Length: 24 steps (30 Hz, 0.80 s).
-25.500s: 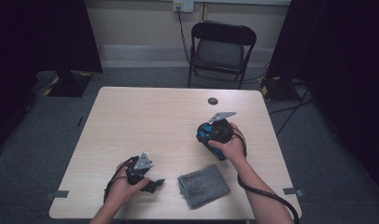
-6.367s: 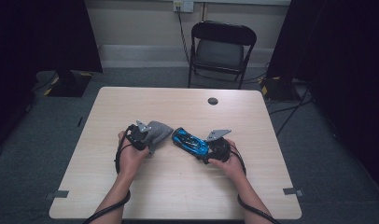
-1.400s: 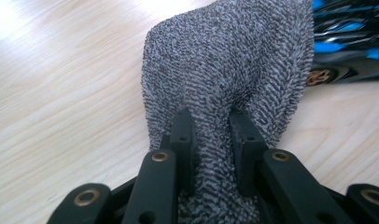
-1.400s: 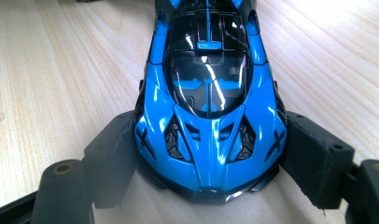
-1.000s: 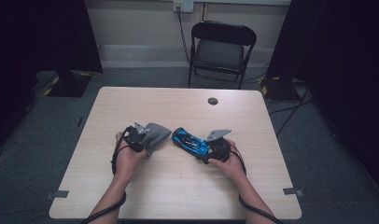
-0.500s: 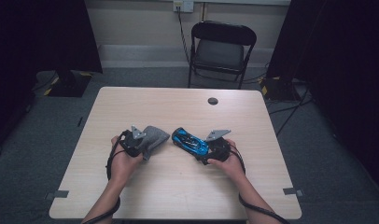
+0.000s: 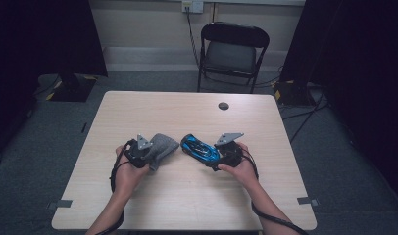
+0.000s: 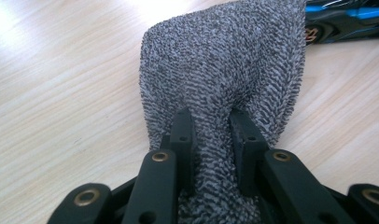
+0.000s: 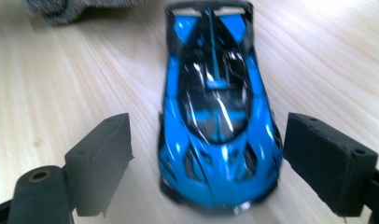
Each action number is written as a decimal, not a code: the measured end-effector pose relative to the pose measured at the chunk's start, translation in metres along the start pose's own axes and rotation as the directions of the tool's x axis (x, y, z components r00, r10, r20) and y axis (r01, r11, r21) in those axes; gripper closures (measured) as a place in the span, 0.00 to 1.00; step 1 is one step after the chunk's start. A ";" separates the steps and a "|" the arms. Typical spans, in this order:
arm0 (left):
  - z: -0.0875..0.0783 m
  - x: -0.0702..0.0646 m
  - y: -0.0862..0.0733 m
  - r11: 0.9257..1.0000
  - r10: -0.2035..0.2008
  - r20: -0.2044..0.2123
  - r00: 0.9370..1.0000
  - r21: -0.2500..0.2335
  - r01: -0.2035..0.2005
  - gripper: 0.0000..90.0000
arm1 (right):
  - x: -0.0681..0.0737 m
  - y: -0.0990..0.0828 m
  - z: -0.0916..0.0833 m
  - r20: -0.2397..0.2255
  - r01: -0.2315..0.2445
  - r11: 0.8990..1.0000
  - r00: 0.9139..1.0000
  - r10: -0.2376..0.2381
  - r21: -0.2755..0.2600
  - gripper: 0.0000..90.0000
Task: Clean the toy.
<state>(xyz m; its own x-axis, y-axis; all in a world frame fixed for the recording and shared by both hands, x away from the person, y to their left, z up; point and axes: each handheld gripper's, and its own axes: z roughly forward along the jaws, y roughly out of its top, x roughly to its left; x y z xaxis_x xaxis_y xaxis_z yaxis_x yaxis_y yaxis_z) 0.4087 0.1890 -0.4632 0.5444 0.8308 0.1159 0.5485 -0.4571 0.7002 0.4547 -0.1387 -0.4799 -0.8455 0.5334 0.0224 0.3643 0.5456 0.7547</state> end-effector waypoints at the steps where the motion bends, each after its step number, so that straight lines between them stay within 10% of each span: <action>1: 0.000 -0.001 0.000 1.000 0.000 0.004 1.000 -0.002 0.000 0.82 | 0.000 0.003 0.001 -0.014 -0.007 1.000 1.000 0.007 0.001 0.17; 7: -0.004 -0.005 0.002 1.000 0.005 0.015 1.000 -0.017 -0.005 0.82 | 0.002 0.021 0.006 -0.021 0.024 1.000 0.999 -0.024 -0.011 0.34; 24: -0.002 -0.011 0.001 1.000 0.029 0.026 0.999 -0.004 -0.028 0.82 | 0.000 0.032 0.032 0.026 -0.013 1.000 1.000 0.013 0.011 0.43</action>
<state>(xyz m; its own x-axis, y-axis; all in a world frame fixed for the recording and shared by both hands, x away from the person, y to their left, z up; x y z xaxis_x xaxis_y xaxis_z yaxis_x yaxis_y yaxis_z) 0.4018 0.1803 -0.4623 0.5765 0.8087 0.1172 0.5302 -0.4793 0.6994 0.4792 -0.1009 -0.4769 -0.8304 0.5570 0.0153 0.3799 0.5458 0.7468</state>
